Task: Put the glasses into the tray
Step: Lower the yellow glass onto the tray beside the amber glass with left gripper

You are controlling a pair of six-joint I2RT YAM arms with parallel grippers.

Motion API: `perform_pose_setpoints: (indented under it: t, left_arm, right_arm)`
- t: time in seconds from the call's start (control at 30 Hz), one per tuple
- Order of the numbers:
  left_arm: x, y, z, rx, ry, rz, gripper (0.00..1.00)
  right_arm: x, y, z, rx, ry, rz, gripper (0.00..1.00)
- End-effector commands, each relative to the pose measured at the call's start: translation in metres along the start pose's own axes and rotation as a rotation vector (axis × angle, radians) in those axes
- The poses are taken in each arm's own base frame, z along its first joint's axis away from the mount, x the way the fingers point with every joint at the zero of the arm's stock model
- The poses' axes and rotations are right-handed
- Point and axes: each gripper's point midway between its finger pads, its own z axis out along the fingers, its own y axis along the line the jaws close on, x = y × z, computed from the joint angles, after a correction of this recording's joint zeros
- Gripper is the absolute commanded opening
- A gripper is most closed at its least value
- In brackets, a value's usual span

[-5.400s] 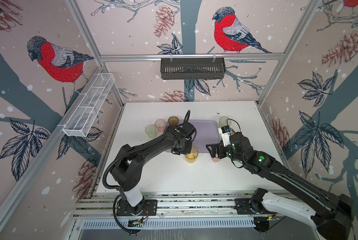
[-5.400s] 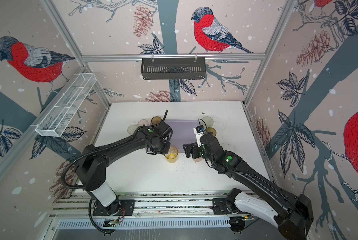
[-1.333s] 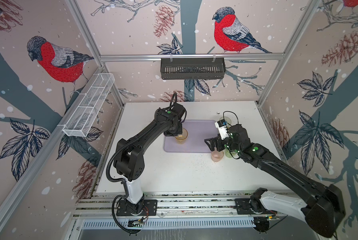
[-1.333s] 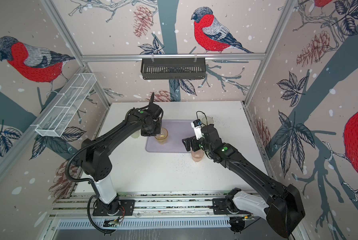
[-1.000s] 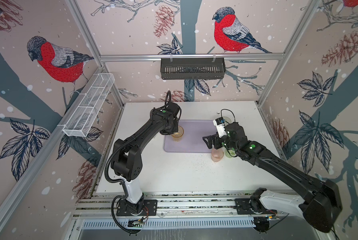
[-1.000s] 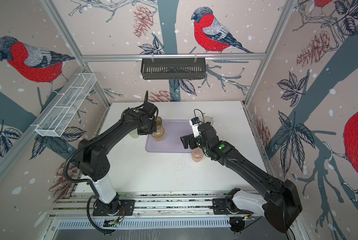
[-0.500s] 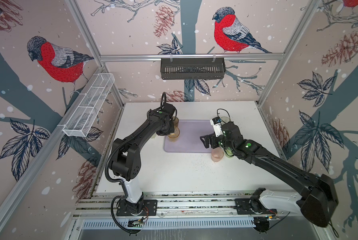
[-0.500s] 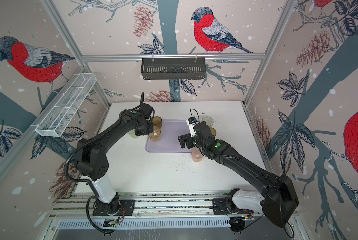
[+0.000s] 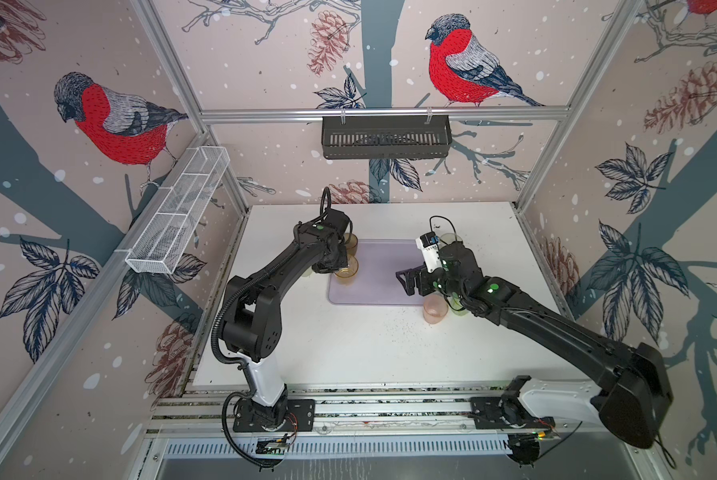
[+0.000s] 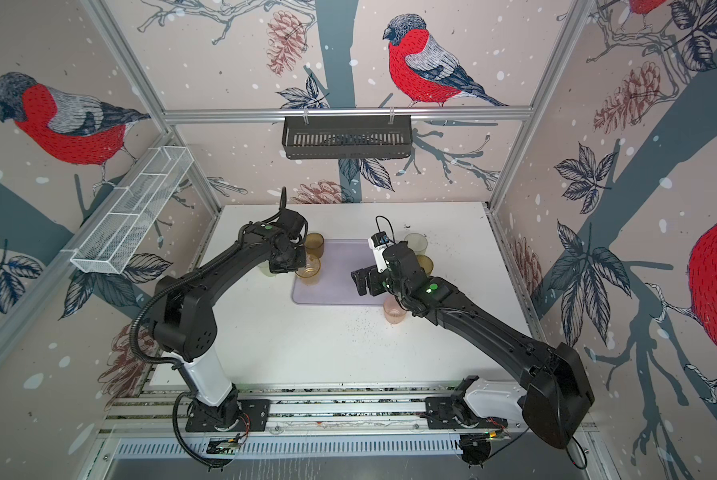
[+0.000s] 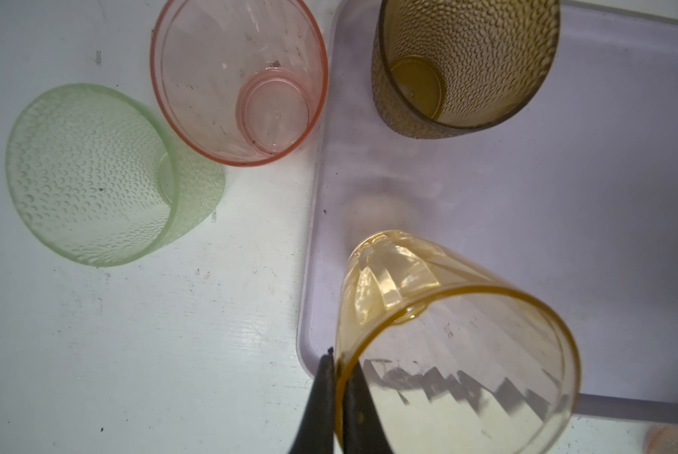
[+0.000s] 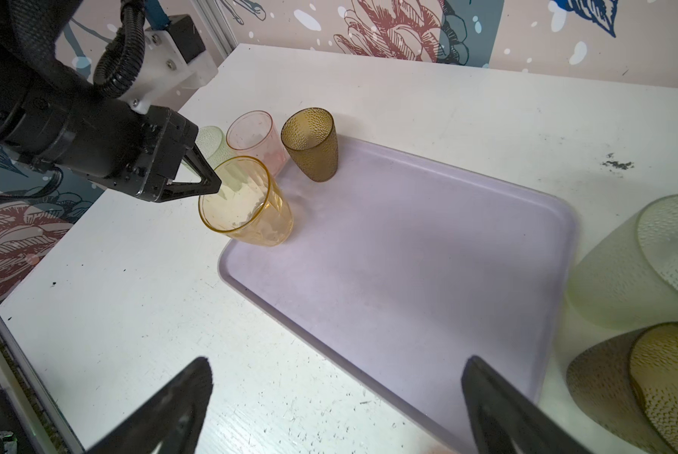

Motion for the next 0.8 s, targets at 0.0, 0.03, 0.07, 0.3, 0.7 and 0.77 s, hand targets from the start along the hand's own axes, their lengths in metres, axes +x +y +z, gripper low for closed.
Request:
perform_pose_setpoints:
  t: [0.0,0.03,0.07,0.3,0.7,0.77]
  left_arm:
    - [-0.003,-0.001,0.001,0.007,-0.015,-0.004,0.00]
    - [-0.003,-0.001,0.001,0.007,-0.017,-0.006,0.00]
    - [-0.003,-0.001,0.002,0.006,-0.018,-0.008,0.00]
    - [0.000,0.000,0.007,0.003,-0.008,-0.008,0.00]
    - [0.003,-0.001,0.012,0.011,0.000,-0.003,0.00]
    - [0.003,-0.001,0.013,0.015,-0.002,-0.003,0.00]
  right_arm:
    - [-0.009,0.006,-0.001,-0.014,-0.032,0.008,0.99]
    - [-0.008,0.007,0.000,-0.016,-0.029,0.007,1.00]
    - [-0.008,0.007,0.000,-0.016,-0.029,0.006,0.99]
    - [-0.007,0.011,0.000,-0.021,-0.031,0.004,1.00]
    - [-0.007,0.015,0.000,-0.026,-0.034,0.005,1.00]
    - [-0.004,0.014,0.005,-0.022,-0.020,0.004,1.00]
